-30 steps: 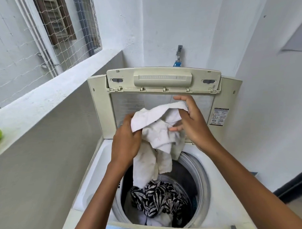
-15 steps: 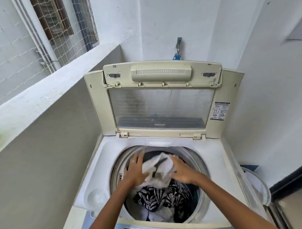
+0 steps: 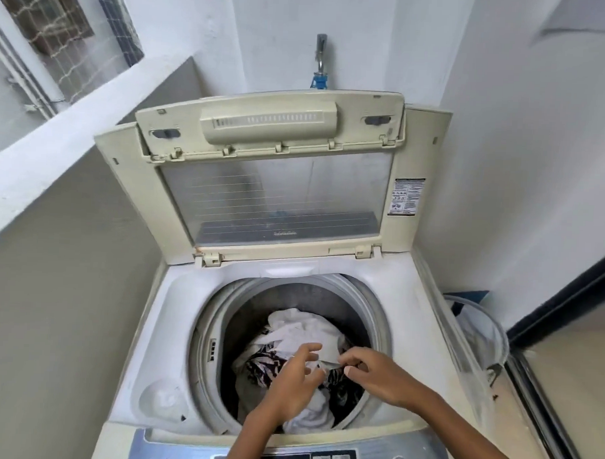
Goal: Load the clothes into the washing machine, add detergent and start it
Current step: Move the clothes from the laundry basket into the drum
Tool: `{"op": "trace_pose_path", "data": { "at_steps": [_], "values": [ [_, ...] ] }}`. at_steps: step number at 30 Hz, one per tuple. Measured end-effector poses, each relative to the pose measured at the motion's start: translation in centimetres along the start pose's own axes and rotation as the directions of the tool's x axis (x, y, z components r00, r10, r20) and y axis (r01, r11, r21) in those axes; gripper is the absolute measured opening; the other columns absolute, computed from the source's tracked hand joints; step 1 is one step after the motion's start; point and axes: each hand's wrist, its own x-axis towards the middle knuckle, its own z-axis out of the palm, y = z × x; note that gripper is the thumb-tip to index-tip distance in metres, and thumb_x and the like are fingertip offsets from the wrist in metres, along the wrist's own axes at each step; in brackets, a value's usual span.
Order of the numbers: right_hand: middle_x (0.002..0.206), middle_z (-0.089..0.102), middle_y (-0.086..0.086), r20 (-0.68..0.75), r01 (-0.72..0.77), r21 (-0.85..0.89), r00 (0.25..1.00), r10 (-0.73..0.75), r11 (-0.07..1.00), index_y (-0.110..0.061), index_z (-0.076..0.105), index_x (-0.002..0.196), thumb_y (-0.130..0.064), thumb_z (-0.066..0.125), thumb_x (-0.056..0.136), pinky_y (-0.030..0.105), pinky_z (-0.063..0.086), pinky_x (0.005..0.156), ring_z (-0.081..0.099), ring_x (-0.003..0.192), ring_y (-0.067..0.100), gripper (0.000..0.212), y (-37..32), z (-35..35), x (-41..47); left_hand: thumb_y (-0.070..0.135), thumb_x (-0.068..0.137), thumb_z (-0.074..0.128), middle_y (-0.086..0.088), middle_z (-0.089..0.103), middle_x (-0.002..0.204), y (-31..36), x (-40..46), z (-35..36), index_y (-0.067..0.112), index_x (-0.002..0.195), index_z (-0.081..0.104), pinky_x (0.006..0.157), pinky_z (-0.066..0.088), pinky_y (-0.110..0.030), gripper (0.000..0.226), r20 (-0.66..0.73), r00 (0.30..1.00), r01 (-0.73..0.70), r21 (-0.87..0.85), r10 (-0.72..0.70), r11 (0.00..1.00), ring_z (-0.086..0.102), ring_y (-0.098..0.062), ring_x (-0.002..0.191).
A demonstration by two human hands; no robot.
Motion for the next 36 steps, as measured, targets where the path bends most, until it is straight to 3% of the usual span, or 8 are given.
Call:
{"op": "trace_pose_path", "data": {
  "at_steps": [6, 9, 13, 16, 21, 28, 33, 36],
  "values": [
    [0.111, 0.064, -0.016, -0.131, 0.045, 0.223, 0.991, -0.016, 0.974, -0.027, 0.063, 0.112, -0.025, 0.051, 0.096, 0.005, 0.040, 0.083, 0.056, 0.101, -0.006, 0.020, 3.4, -5.8, -4.6, 0.025, 0.097, 0.050, 0.017, 0.059, 0.116, 8.0, 0.7, 4.5, 0.033, 0.123, 0.049, 0.085, 0.048, -0.022, 0.027, -0.045, 0.984, -0.175, -0.081, 0.172, 0.981, 0.059, -0.001, 0.098],
    [0.103, 0.069, -0.011, -0.259, 0.074, 0.349, 0.966, 0.021, 0.934, -0.026, 0.066, 0.106, -0.020, 0.053, 0.096, 0.008, 0.044, 0.083, 0.061, 0.098, -0.003, 0.018, 6.0, -9.9, -6.6, 0.027, 0.097, 0.051, 0.021, 0.060, 0.114, 12.7, 2.1, 7.2, 0.036, 0.119, 0.052, 0.083, 0.047, -0.018, 0.024, -0.028, 0.971, -0.238, -0.117, 0.236, 0.964, 0.056, 0.004, 0.095],
    [0.098, 0.071, -0.002, -0.376, 0.056, 0.467, 0.916, 0.141, 0.882, -0.020, 0.068, 0.103, -0.012, 0.053, 0.095, 0.027, 0.051, 0.085, 0.066, 0.095, 0.011, 0.019, 11.8, -14.8, -8.4, 0.027, 0.096, 0.050, 0.023, 0.058, 0.111, 18.5, 5.7, 12.5, 0.038, 0.117, 0.052, 0.083, 0.048, -0.020, 0.024, 0.099, 0.944, -0.301, -0.128, 0.314, 0.945, 0.056, 0.002, 0.096],
    [0.095, 0.073, -0.003, -0.387, 0.009, 0.567, 0.886, 0.256, 0.824, -0.018, 0.069, 0.101, -0.008, 0.051, 0.095, 0.022, 0.053, 0.078, 0.067, 0.091, 0.009, 0.022, 17.3, -17.9, -8.6, 0.027, 0.095, 0.049, 0.017, 0.059, 0.115, 21.7, 10.0, 17.7, 0.035, 0.120, 0.051, 0.087, 0.048, -0.022, 0.027, 0.202, 0.924, -0.310, -0.106, 0.326, 0.945, 0.056, -0.002, 0.099],
    [0.089, 0.073, 0.003, -0.298, -0.154, 0.664, 0.842, 0.449, 0.731, -0.016, 0.068, 0.096, -0.005, 0.050, 0.095, 0.018, 0.050, 0.064, 0.068, 0.085, 0.015, 0.021, 28.3, -20.5, -5.7, 0.035, 0.094, 0.048, 0.008, 0.056, 0.122, 22.0, 19.2, 26.3, 0.030, 0.125, 0.046, 0.094, 0.046, -0.035, 0.031, 0.346, 0.928, -0.163, 0.047, 0.137, 0.986, 0.055, -0.012, 0.110],
    [0.098, 0.066, 0.007, -0.069, -0.428, 0.549, 0.833, 0.549, 0.718, -0.012, 0.064, 0.099, -0.013, 0.053, 0.093, 0.026, 0.044, 0.073, 0.060, 0.085, 0.015, 0.013, 42.2, -19.8, 4.4, 0.030, 0.096, 0.046, -0.003, 0.053, 0.126, 16.1, 30.4, 35.5, 0.022, 0.132, 0.044, 0.097, 0.045, -0.035, 0.037, 0.371, 0.884, 0.244, 0.153, -0.284, 0.958, 0.054, -0.020, 0.114],
    [0.120, 0.054, 0.010, 0.037, -0.541, 0.351, 0.824, 0.565, 0.764, -0.011, 0.052, 0.123, -0.014, 0.055, 0.088, 0.033, 0.046, 0.089, 0.055, 0.110, 0.027, 0.035, 51.8, -17.1, 14.9, 0.024, 0.096, 0.047, -0.002, 0.055, 0.130, 9.4, 36.1, 37.9, 0.019, 0.133, 0.045, 0.096, 0.045, -0.029, 0.038, 0.259, 0.881, 0.345, 0.219, -0.395, 0.913, 0.055, -0.018, 0.115],
    [0.138, 0.038, 0.015, 0.090, -0.590, 0.244, 0.804, 0.588, 0.770, -0.018, 0.036, 0.136, -0.034, 0.066, 0.081, 0.046, 0.043, 0.098, 0.047, 0.120, 0.034, 0.065, 57.5, -14.8, 21.5, 0.022, 0.096, 0.048, -0.004, 0.053, 0.134, 4.7, 39.5, 38.4, 0.019, 0.136, 0.044, 0.099, 0.040, -0.027, 0.041, 0.191, 0.895, 0.339, 0.294, -0.403, 0.893, 0.050, -0.019, 0.122]
  ]
}}
